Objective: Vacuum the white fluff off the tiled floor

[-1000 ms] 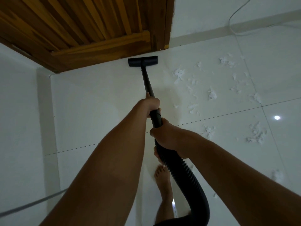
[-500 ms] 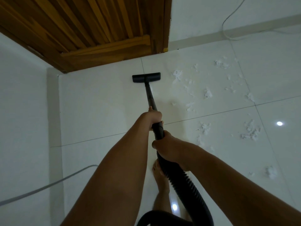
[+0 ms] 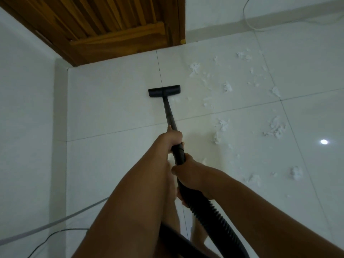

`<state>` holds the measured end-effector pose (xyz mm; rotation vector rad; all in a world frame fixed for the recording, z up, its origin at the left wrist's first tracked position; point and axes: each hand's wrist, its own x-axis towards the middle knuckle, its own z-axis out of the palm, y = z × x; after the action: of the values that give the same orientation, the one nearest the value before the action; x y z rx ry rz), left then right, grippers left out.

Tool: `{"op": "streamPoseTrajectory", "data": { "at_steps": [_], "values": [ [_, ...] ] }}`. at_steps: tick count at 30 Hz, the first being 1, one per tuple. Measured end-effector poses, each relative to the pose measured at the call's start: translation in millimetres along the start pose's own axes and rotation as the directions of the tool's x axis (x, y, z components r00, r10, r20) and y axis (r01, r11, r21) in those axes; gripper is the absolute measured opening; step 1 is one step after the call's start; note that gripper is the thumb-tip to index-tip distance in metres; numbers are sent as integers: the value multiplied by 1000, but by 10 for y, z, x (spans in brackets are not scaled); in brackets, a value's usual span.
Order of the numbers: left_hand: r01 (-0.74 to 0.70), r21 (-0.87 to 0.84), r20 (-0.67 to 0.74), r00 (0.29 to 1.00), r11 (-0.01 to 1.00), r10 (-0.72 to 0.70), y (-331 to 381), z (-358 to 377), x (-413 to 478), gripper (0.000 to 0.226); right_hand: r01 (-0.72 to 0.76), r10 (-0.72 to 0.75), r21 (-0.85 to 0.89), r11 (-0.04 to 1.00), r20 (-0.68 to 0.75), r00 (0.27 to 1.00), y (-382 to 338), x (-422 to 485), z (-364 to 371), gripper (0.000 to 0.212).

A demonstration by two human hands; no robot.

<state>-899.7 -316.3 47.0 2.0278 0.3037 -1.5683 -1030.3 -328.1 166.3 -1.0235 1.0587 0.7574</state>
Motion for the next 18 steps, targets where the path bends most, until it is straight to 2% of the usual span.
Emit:
{"op": "streamPoseTrajectory", "data": {
  "at_steps": [5,9,14,18],
  "values": [
    [-10,-13,-1,1000,1000,10,-652,369,-119,75,3,-3,-50,999,-2,1000,731,-179,100,68],
    [-12,-6,8,1000,1000,12,-1051,563,-233,77,31,-38,-159,987,-35,999,1169,-288,175,69],
    [-23,36,-9,1000,999,24,-1496,723,-347,77,24,-26,-93,995,-15,1000,1652,-397,342,69],
    [-37,48,-16,999,998,38,-1927,828,-497,74,25,-28,-139,990,-24,999,2091,-416,540,73]
  ]
}}
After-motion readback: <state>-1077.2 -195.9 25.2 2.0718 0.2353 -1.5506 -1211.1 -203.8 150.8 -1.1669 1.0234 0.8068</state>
